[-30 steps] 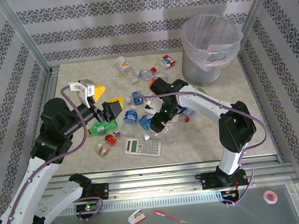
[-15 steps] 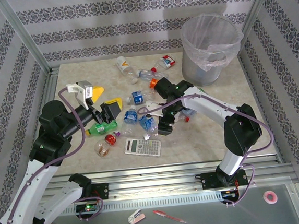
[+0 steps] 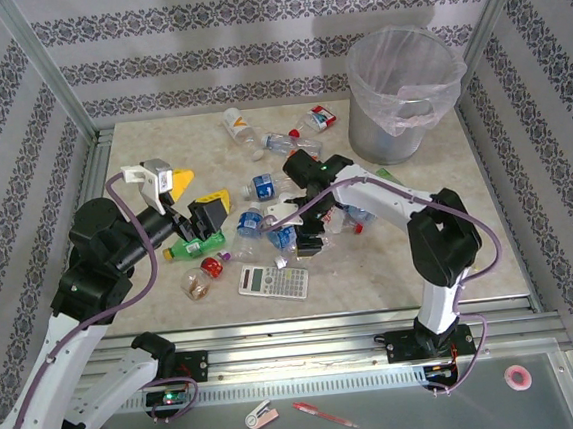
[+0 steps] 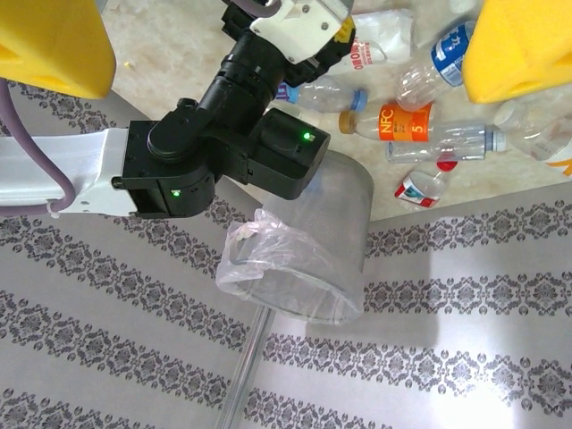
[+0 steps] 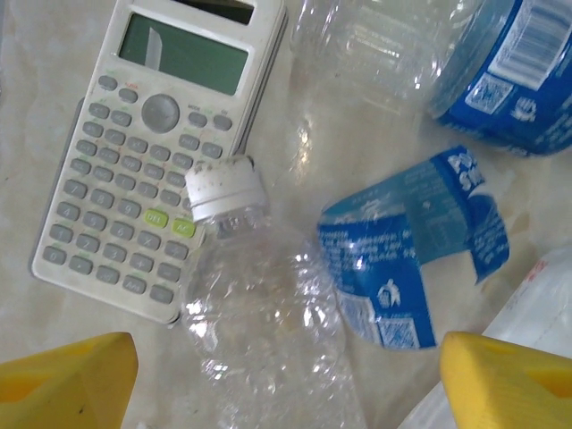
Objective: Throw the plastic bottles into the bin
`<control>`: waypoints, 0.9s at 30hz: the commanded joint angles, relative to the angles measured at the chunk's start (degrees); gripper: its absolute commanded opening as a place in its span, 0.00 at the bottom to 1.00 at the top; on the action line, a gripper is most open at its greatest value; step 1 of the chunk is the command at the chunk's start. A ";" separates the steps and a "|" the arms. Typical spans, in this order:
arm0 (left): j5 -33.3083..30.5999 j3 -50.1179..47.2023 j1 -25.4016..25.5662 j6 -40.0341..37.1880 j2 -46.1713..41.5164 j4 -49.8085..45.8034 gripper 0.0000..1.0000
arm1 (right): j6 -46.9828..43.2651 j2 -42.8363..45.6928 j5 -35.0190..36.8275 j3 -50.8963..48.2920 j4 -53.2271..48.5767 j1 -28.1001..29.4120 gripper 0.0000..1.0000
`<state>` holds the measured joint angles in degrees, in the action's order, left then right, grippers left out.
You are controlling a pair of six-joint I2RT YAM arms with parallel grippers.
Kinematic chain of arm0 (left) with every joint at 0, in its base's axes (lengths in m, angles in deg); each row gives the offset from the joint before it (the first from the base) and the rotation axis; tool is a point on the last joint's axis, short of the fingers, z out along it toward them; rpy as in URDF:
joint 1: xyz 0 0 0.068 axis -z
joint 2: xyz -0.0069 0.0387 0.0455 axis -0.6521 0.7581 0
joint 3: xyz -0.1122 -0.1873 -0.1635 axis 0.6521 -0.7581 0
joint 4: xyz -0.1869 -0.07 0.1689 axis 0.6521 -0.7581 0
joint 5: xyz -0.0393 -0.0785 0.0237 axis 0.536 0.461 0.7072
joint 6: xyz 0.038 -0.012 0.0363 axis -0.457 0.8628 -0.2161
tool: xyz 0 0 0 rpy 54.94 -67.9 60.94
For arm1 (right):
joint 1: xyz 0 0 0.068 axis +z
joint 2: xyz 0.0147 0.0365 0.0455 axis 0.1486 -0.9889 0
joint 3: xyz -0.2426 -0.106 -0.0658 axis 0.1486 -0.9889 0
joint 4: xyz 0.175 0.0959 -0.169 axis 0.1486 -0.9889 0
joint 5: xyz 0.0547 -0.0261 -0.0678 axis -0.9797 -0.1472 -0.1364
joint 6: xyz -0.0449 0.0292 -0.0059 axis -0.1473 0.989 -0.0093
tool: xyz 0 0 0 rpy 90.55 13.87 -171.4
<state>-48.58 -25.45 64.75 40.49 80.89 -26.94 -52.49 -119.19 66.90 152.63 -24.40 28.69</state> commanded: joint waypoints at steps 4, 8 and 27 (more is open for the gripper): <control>-0.47 -0.10 0.85 -0.08 -0.66 -0.91 1.00 | -1.85 -4.84 -0.13 4.31 -0.06 1.85 0.88; -0.49 -0.17 0.84 -0.15 -0.63 -0.91 1.00 | -2.06 -6.72 0.33 4.72 -0.96 2.47 0.88; -0.47 -0.37 0.85 -0.83 -1.15 -2.40 1.00 | 1.83 -7.83 7.73 -4.08 4.58 3.19 0.86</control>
<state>-48.76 -25.47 64.75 40.47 80.28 -28.44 -51.93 -126.36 72.34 149.94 -21.71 30.92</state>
